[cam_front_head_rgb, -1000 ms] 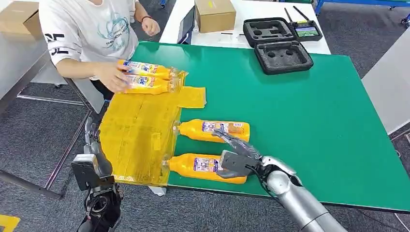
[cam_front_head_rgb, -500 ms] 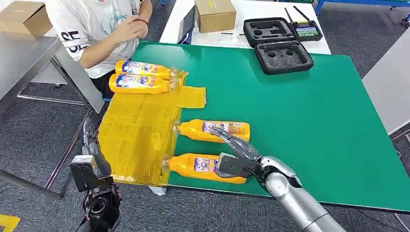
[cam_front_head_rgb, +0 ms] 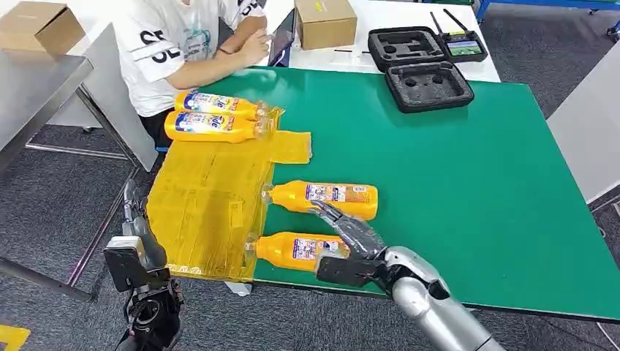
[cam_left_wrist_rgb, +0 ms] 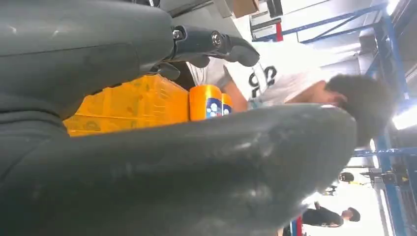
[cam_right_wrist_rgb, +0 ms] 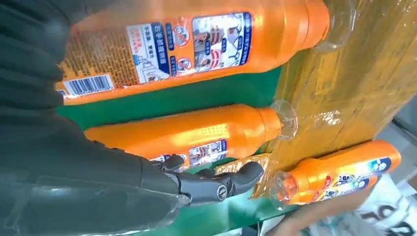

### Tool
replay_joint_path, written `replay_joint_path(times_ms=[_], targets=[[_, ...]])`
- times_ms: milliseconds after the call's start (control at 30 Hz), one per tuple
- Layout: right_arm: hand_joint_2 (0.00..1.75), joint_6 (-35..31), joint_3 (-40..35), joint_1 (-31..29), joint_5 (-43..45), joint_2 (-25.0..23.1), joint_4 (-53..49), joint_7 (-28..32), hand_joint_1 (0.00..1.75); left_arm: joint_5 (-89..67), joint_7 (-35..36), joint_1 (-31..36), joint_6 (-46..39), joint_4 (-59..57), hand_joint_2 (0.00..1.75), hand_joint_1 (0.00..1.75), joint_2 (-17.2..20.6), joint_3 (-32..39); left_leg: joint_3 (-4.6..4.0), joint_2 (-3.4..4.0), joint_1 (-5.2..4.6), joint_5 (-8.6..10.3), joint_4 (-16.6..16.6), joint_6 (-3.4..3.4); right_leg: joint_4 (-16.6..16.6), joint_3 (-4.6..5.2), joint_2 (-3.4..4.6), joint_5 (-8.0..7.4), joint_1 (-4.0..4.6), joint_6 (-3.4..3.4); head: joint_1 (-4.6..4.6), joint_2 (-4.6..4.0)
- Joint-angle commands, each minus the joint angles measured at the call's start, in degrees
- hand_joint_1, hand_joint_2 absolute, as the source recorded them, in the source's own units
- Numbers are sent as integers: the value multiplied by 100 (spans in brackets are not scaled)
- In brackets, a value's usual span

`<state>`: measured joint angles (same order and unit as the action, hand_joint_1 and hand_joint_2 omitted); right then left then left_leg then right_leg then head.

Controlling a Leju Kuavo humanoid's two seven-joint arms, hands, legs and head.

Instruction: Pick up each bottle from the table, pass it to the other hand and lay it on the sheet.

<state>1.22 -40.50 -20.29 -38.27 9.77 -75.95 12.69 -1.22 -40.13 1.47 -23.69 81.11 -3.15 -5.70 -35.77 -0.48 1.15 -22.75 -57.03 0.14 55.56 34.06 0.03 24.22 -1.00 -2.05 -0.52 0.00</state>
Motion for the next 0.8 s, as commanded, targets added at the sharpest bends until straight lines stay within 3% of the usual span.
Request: replay_joint_path(times_ms=[33, 800], targets=[[175, -216, -405, -189, -570, -315, -235, -896, 0, 17, 41, 706, 136, -769, 0, 0, -114, 9, 13, -2, 1, -5, -1, 2, 3, -12, -6, 7, 3, 10, 2, 0], [175, -57, -365, -504, -680, -314, 461, -752, 0, 126, 15, 689, 144, -891, 0, 0, -122, 99, 22, 3, -1, -7, 2, 5, -5, -22, -1, 6, 2, 8, 2, 0]])
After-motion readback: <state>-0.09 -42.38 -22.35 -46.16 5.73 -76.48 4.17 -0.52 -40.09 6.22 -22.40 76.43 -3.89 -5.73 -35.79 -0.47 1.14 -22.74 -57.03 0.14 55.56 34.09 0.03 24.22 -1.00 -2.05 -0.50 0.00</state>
